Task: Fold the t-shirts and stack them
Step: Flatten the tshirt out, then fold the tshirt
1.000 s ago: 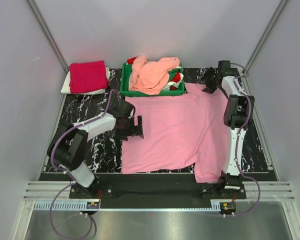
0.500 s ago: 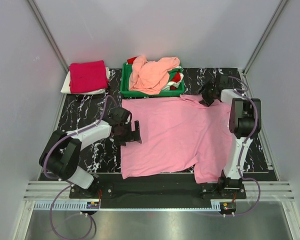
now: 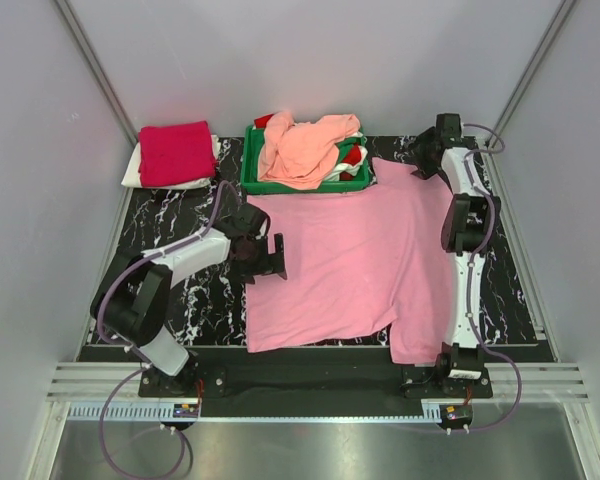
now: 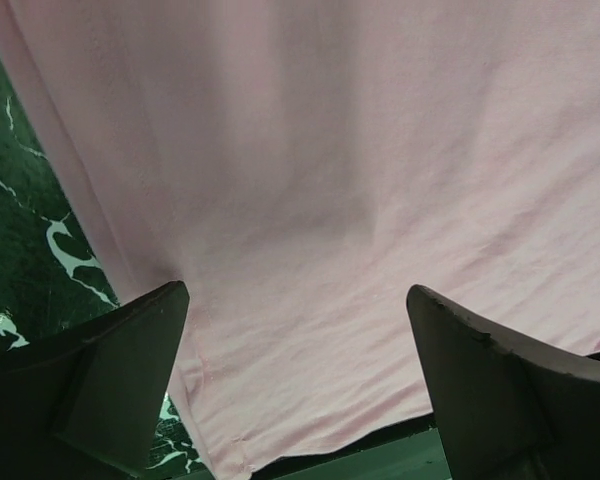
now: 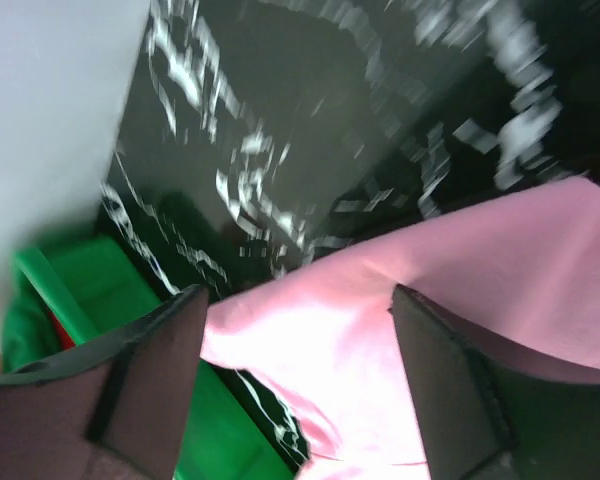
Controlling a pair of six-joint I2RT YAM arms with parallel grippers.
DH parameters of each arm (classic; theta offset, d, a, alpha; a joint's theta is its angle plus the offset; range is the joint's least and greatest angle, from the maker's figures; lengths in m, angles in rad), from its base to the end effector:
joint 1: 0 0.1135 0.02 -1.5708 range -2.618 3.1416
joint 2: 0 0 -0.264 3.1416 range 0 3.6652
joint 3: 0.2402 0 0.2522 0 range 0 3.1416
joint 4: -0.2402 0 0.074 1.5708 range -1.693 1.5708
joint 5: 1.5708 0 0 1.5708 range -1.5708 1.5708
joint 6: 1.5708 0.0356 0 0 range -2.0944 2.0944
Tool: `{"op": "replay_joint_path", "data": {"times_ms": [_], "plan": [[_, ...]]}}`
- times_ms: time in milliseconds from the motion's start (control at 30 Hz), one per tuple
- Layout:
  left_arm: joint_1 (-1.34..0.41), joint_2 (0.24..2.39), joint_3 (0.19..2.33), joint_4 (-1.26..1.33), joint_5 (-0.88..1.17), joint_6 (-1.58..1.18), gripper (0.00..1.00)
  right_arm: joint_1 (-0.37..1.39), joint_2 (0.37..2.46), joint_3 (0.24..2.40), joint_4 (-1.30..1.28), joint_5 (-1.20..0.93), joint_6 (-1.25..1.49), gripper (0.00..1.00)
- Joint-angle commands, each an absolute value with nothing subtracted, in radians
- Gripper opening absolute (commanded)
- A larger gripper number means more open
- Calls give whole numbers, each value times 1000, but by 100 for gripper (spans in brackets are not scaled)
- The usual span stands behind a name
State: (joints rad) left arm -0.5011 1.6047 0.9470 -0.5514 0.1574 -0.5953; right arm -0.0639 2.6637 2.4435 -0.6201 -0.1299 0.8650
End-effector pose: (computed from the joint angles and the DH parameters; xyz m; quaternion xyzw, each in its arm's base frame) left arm 0.2588 -0.1481 0.1730 -0.0320 0.9802 -0.1595 0.1127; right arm 0.5786 -0.0324 0.1585 0.3968 0.8437 0.1948 0.3046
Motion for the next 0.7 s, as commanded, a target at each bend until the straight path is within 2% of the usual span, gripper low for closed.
{"op": "replay_joint_path", "data": {"times_ms": [0,100,267,367,467,500,567,600,667], "plan": [[-503,1624,1031,-572,144,-568,98,-94,2720,2522,-724,-40,945,84],[-505,1617,1049,-581,135,-568,98,-95,2694,2478,-674,-110,933,90],[-505,1562,1019,-597,110,-572,98,-97,2449,2221,-441,-218,856,96],[-505,1513,990,-603,98,-581,98,-97,2312,2154,-466,-235,782,99],[-505,1468,956,-575,120,-601,98,-95,2124,1976,-502,-213,735,100],[-505,1465,939,-565,129,-610,98,-95,2017,1838,-508,-197,732,100],[-506,1474,925,-529,143,-617,98,-94,1915,1684,-522,-141,738,100],[-506,1483,922,-517,161,-621,98,-91,1875,1542,-523,-129,736,100],[-512,1520,925,-486,187,-624,97,-87,1783,1424,-552,-103,726,100]]}}
